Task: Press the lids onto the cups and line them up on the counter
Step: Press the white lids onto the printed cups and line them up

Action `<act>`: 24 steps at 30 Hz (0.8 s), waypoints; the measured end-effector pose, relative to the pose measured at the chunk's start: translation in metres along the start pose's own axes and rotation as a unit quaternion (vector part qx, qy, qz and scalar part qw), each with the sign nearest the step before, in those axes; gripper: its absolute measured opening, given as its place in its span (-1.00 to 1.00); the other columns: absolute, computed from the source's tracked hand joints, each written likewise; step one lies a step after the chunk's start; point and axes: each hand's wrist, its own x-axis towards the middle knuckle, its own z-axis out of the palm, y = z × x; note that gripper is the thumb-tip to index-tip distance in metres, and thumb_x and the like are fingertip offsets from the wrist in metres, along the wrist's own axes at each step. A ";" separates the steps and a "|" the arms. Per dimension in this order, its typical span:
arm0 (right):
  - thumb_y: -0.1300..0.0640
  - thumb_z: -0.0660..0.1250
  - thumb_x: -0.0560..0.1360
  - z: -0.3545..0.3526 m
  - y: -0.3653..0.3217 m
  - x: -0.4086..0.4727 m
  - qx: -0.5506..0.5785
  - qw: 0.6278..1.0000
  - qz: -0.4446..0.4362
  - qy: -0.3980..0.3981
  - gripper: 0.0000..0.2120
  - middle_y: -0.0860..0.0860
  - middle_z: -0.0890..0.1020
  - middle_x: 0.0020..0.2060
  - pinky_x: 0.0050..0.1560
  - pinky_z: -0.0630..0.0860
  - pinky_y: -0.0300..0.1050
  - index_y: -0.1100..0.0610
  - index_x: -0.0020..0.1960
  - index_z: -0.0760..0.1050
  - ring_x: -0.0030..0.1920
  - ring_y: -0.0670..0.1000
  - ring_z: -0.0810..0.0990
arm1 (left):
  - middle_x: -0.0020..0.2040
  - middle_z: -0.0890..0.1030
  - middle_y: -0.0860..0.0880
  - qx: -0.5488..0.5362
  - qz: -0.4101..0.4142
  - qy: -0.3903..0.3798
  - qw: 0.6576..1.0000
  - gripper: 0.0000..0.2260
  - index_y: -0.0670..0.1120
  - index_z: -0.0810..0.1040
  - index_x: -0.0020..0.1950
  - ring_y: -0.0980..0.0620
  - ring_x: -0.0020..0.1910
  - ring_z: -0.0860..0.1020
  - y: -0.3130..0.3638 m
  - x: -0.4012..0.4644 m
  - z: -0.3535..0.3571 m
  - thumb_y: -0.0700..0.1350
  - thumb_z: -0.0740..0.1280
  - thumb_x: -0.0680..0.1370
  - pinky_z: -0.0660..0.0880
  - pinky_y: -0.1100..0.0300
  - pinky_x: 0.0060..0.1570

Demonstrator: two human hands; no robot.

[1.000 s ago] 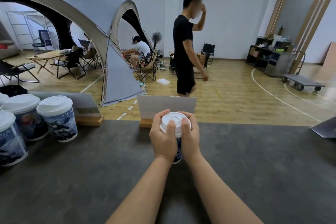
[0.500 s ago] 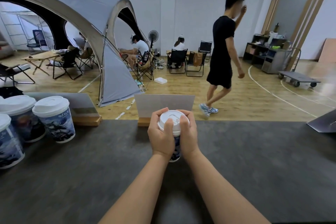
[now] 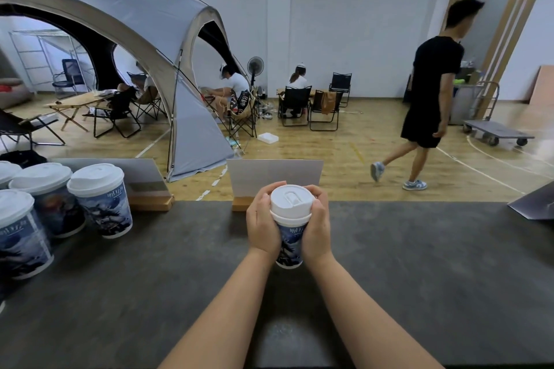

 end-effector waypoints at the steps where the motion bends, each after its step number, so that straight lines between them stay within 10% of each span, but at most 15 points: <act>1: -0.10 0.16 0.39 0.000 0.001 0.001 -0.001 1.000 -0.010 0.004 -0.71 0.09 0.56 -0.11 -0.17 0.52 -0.06 0.05 -0.01 0.44 -0.08 0.06 0.57 | -0.08 0.71 -0.05 -0.003 0.002 0.000 1.000 -0.65 -0.13 0.64 0.01 0.01 -0.05 0.65 -0.002 0.002 0.000 -0.10 0.06 0.55 0.59 0.10 -0.07; 15: -0.10 0.11 0.43 0.002 0.011 0.006 -0.016 0.999 -0.049 0.016 -0.81 0.15 0.51 -0.10 -0.12 0.47 0.10 -0.10 -0.07 0.46 -0.07 0.14 0.52 | 0.13 0.56 -0.13 0.078 0.069 0.045 0.994 -0.63 0.07 0.68 -0.06 0.03 0.19 0.49 -0.013 0.009 -0.001 0.06 0.08 0.51 0.45 0.07 0.23; 24: -0.13 0.04 0.41 -0.007 -0.002 -0.004 -0.140 0.989 -0.027 0.035 -0.79 0.02 0.56 -0.08 -0.09 0.55 0.20 -0.16 0.01 0.33 -0.05 0.07 0.58 | 0.00 0.68 0.03 0.052 -0.059 0.060 0.995 -0.77 0.08 0.64 0.00 -0.03 0.06 0.63 0.013 -0.010 0.004 0.04 0.21 0.52 0.59 -0.11 0.10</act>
